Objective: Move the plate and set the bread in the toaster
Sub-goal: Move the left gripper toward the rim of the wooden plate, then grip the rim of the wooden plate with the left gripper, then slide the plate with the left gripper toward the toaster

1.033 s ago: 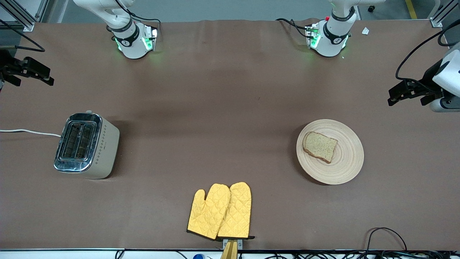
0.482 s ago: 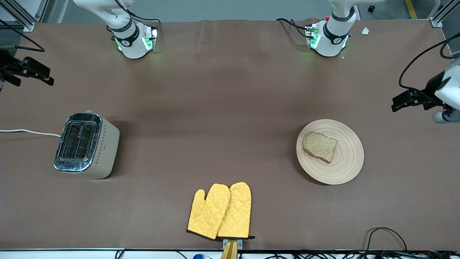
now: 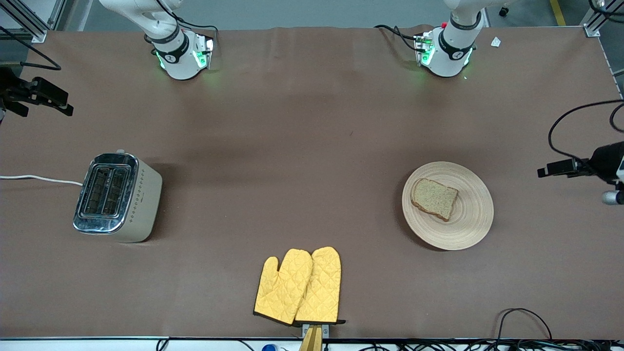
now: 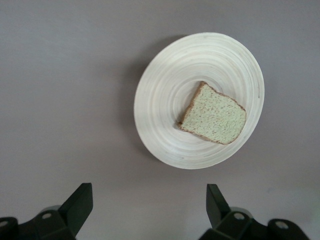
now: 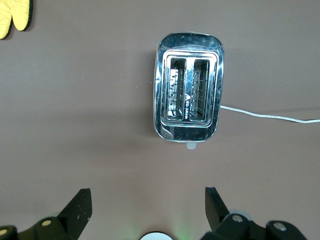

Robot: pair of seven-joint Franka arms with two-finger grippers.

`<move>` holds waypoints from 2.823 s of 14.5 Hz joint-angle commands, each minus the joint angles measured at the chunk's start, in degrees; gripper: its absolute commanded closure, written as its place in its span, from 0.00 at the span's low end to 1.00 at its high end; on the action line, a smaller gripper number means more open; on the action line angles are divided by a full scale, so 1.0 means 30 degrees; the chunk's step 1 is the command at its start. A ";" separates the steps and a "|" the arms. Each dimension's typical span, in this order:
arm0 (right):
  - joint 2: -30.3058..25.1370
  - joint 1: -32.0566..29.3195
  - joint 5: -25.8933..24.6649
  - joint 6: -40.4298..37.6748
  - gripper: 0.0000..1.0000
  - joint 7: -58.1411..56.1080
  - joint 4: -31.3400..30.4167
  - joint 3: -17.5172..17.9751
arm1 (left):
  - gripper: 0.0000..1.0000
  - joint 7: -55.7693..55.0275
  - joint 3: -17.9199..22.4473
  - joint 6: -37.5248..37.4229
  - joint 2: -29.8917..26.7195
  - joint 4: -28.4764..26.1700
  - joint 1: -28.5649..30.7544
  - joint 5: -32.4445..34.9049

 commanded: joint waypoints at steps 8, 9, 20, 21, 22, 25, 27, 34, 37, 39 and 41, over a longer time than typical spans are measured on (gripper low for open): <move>-0.0003 -0.0121 -0.0139 -0.0167 0.00 -0.0182 0.0168 0.0130 | 0.00 0.7140 -0.0111 0.1398 0.7167 0.1420 0.1783 -0.5022; -0.0003 -0.0121 -0.0139 -0.0196 0.00 -0.0182 0.0168 0.0130 | 0.00 0.7201 -0.0111 0.1428 0.7489 0.1450 0.1783 -0.5520; -0.0003 -0.0151 -0.0081 -0.0197 0.00 -0.0240 0.0168 0.0130 | 0.16 0.9161 -0.0257 0.1487 0.9749 0.2242 0.1607 -0.8103; -0.0003 -0.0151 -0.0081 -0.0197 0.00 -0.0240 0.0168 0.0130 | 0.25 0.9831 -0.0257 0.1487 0.9749 0.2242 0.1607 -0.8103; -0.0003 -0.0180 -0.0081 -0.0197 0.00 -0.0240 0.0168 0.0130 | 0.39 1.1143 -0.0257 0.1487 0.9807 0.2242 0.1578 -0.8132; -0.0003 -0.0180 -0.0081 -0.0197 0.00 -0.0240 0.0168 0.0101 | 0.73 1.1947 -0.0257 0.1487 1.0041 0.2242 0.1577 -0.8161; -0.0003 -0.0180 -0.0081 -0.0168 0.00 -0.0240 0.0168 0.0101 | 0.79 1.2034 -0.0257 0.1487 1.0100 0.2212 0.1578 -0.8801; -0.0003 -0.0180 -0.0081 -0.0167 0.00 -0.0240 0.0168 0.0101 | 1.00 1.1949 -0.1540 0.0551 0.9837 0.2271 0.1606 -0.8952; -0.0003 -0.0180 -0.0081 -0.0167 0.00 -0.0240 0.0168 0.0101 | 1.00 0.8621 -0.4057 0.0520 0.9602 0.2358 0.1724 -0.9330; 0.0026 -0.0180 -0.0081 -0.0167 0.00 -0.0240 0.0168 0.0101 | 1.00 0.6477 -0.5146 0.0753 0.9602 0.2680 0.1462 -1.0034; -0.0003 -0.0238 -0.0081 -0.0167 0.00 -0.0240 0.0168 0.0072 | 1.00 0.5711 -0.5821 0.1889 0.9602 0.2681 0.0761 -1.0824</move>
